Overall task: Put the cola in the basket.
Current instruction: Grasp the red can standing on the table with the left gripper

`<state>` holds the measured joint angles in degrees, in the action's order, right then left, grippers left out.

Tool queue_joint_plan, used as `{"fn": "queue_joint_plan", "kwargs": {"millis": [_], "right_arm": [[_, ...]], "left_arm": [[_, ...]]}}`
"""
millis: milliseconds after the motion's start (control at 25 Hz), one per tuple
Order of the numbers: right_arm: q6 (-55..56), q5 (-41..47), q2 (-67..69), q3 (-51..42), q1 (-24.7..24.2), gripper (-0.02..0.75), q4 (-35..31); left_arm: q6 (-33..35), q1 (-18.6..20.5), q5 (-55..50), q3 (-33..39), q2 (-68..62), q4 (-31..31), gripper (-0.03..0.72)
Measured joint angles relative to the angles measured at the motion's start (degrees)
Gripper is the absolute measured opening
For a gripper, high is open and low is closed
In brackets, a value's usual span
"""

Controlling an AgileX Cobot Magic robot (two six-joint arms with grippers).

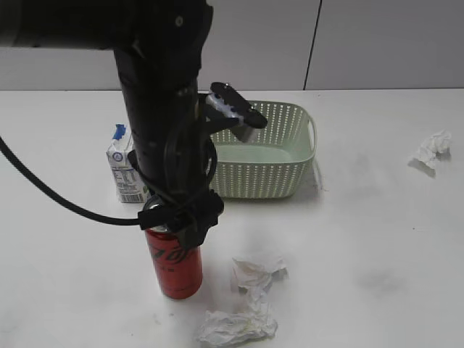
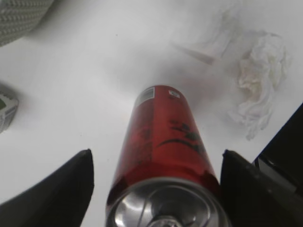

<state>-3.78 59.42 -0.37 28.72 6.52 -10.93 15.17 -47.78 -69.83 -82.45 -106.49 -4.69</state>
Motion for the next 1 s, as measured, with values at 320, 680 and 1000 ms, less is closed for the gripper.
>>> {"fn": "queue_joint_plan", "kwargs": {"millis": [320,680,1000], "right_arm": [[0.00,0.00,0.00,0.00,0.00,0.589,0.00],[0.00,0.00,0.00,0.00,0.00,0.589,0.00],[0.01,0.00,0.00,0.00,0.00,0.589,0.00]], "left_arm": [[-0.23,0.30,0.02,4.02,0.00,-0.09,0.628],[-0.27,0.30,1.10,4.02,0.00,-1.34,0.538],[1.12,0.52,0.15,3.53,0.00,2.36,0.526]]}}
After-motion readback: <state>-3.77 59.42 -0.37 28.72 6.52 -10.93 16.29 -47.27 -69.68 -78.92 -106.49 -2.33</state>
